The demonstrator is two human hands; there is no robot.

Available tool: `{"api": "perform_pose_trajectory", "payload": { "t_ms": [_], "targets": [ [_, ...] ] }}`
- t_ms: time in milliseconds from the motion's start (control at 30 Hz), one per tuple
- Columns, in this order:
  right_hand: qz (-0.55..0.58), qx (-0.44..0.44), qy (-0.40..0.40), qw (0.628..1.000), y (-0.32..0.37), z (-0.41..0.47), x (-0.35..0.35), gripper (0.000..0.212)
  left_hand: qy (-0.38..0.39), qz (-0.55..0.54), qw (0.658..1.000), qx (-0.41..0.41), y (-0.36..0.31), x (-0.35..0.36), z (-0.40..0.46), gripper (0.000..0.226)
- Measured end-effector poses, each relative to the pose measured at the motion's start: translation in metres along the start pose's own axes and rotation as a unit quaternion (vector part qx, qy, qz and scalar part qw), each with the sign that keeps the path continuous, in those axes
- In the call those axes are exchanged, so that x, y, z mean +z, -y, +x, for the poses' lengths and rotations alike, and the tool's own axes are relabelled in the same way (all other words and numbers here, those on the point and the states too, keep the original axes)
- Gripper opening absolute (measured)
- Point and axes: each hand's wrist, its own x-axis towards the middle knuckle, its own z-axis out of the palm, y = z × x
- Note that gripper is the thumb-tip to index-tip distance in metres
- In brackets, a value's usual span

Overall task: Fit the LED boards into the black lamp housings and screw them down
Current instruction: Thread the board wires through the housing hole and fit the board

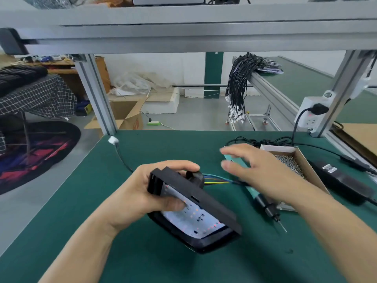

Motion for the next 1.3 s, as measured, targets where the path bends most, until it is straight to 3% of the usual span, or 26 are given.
{"api": "perform_pose_trajectory", "payload": {
  "t_ms": [67,133,267,400,467,700,800,1300],
  "targets": [
    [0.21,-0.078,0.064,0.972,0.017,-0.006,0.003,0.036,0.012,-0.011,1.0,0.002,0.0,0.001,-0.001,0.052],
    [0.241,-0.127,0.111,0.956,0.027,-0.013,0.014,0.029,0.003,-0.005,1.0,0.014,0.002,0.001,-0.001,0.044],
    [0.338,-0.082,0.117,0.93,0.025,-0.013,0.017,0.027,-0.023,0.033,0.997,0.068,0.006,0.003,0.0,0.034],
    [0.48,-0.043,0.17,0.859,0.021,-0.013,0.026,0.023,-0.022,-0.003,0.996,0.087,0.008,0.005,0.0,0.031],
    [0.49,-0.049,0.17,0.853,0.016,-0.012,0.025,0.024,-0.014,-0.01,0.996,0.084,0.008,0.006,0.0,0.029],
    [0.391,-0.085,0.174,0.9,0.011,-0.007,0.007,0.033,-0.004,-0.041,0.997,0.062,0.005,0.008,0.001,0.024],
    [0.378,-0.086,0.212,0.897,0.014,-0.006,0.006,0.036,0.005,-0.046,0.998,0.052,0.004,0.008,0.001,0.026],
    [0.455,-0.018,0.2,0.867,0.022,-0.005,0.011,0.018,0.015,-0.038,0.998,0.038,0.002,0.006,0.0,0.031]
  ]
}}
